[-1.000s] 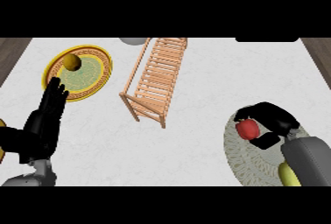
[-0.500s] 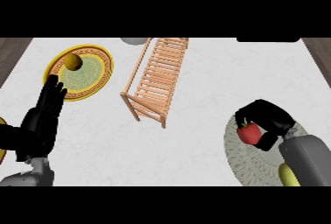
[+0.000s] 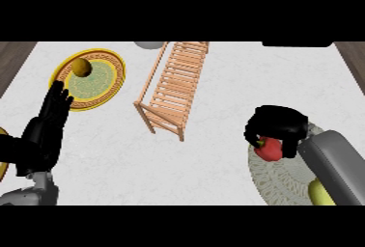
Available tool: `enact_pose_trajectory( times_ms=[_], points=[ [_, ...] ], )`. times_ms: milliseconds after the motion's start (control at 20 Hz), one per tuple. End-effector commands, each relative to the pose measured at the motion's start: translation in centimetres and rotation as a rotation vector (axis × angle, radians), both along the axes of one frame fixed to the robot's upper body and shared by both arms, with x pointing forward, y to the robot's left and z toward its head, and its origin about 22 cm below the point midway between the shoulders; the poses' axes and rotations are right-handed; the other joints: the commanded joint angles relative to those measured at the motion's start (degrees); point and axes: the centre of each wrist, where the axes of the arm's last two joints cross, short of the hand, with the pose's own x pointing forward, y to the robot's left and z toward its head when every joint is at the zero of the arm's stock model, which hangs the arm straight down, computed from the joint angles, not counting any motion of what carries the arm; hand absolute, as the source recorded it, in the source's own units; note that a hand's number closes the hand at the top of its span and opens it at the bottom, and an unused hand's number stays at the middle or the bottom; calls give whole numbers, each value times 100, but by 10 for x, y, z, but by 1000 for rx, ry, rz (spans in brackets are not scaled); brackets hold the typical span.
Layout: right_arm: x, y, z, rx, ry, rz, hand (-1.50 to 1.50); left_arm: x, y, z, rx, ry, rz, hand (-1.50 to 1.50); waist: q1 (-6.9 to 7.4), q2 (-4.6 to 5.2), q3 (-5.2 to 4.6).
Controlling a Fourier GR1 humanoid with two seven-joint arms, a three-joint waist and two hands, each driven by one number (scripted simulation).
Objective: Pick the bell pepper from the placemat and place it in the tiered shelf
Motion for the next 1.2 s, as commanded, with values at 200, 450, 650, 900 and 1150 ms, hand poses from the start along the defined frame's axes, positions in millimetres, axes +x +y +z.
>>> enact_pose_trajectory(
  times_ms=[200, 450, 650, 900, 1150],
  points=[
    [6, 5, 54, 333, 224, 62, 150, -6, -3, -6, -10, 16, 33, 0, -186, -71, -11],
    [25, -16, 125, 500, 186, -84, 150, -9, 13, 1, -7, 18, 20, 0, -109, -54, -12],
    [31, -43, 178, 567, 123, -187, 150, 0, 5, 1, 10, 4, 8, 0, -81, -21, -5],
    [52, -21, 206, 588, 112, -252, 150, -6, -10, -6, 7, -13, -8, 0, -10, -7, -3],
    [70, 22, 195, 602, 131, -298, 150, 14, -16, -5, -10, -4, -8, 0, -21, 3, -3]
  ],
)
